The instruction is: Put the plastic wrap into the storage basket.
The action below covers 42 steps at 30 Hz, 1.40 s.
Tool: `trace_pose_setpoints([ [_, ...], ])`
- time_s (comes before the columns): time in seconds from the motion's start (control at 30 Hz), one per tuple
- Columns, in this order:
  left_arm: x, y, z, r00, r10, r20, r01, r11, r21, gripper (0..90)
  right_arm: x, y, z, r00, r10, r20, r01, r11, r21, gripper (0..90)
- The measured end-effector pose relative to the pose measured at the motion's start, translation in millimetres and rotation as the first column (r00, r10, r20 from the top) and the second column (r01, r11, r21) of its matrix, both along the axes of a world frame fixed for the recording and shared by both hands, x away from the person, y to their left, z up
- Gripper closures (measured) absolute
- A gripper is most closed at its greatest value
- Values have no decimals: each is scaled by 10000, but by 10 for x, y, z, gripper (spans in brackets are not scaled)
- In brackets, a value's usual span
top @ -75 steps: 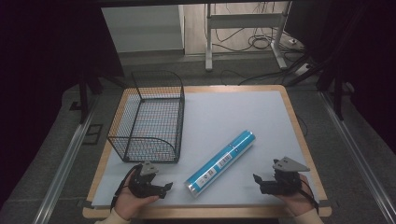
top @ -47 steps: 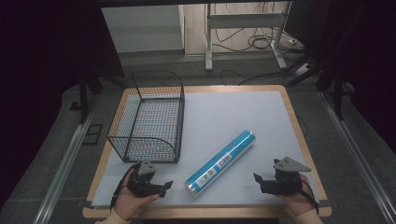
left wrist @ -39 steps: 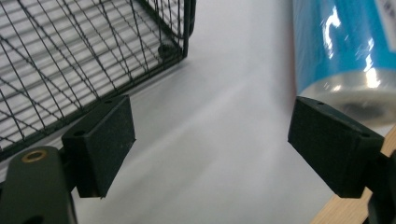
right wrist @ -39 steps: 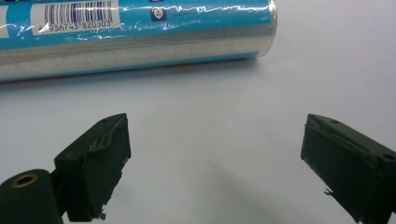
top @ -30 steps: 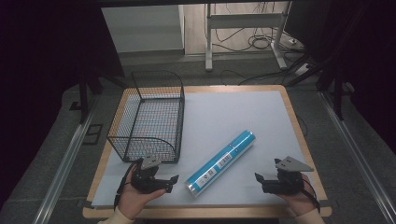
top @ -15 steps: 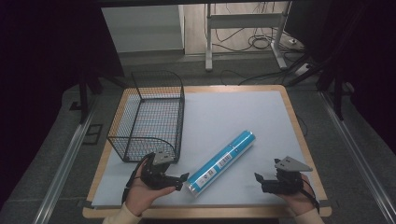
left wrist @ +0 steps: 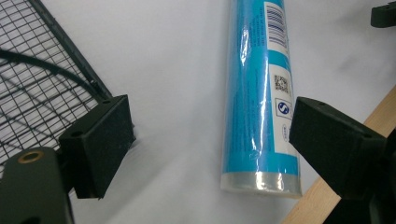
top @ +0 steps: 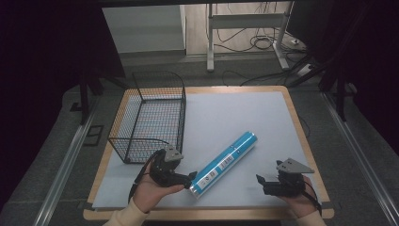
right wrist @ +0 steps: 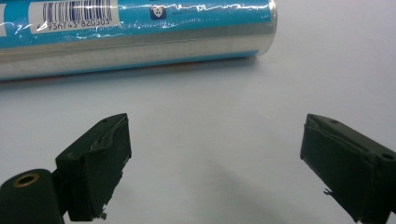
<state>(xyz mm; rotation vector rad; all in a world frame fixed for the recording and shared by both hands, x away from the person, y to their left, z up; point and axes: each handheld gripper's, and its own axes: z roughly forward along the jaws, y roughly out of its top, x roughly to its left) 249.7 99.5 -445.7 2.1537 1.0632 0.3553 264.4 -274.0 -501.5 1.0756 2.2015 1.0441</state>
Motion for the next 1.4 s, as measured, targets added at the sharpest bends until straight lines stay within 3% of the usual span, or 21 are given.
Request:
trace_pose_setpoints([
  [0.37,77,-205,23,9994,-344,-19,344,9984,450,134,0,0,2,10000,-55,48,55,10000,-14,91],
  [0.87,189,-538,-7,9967,-790,-194,802,9940,749,137,-5,0,3,10000,-76,63,76,10000,-4,92],
  [1.4,438,-875,-49,9932,-980,-624,1056,9854,1338,138,-2,-1,-7,10000,-82,28,82,9999,-73,93],
])
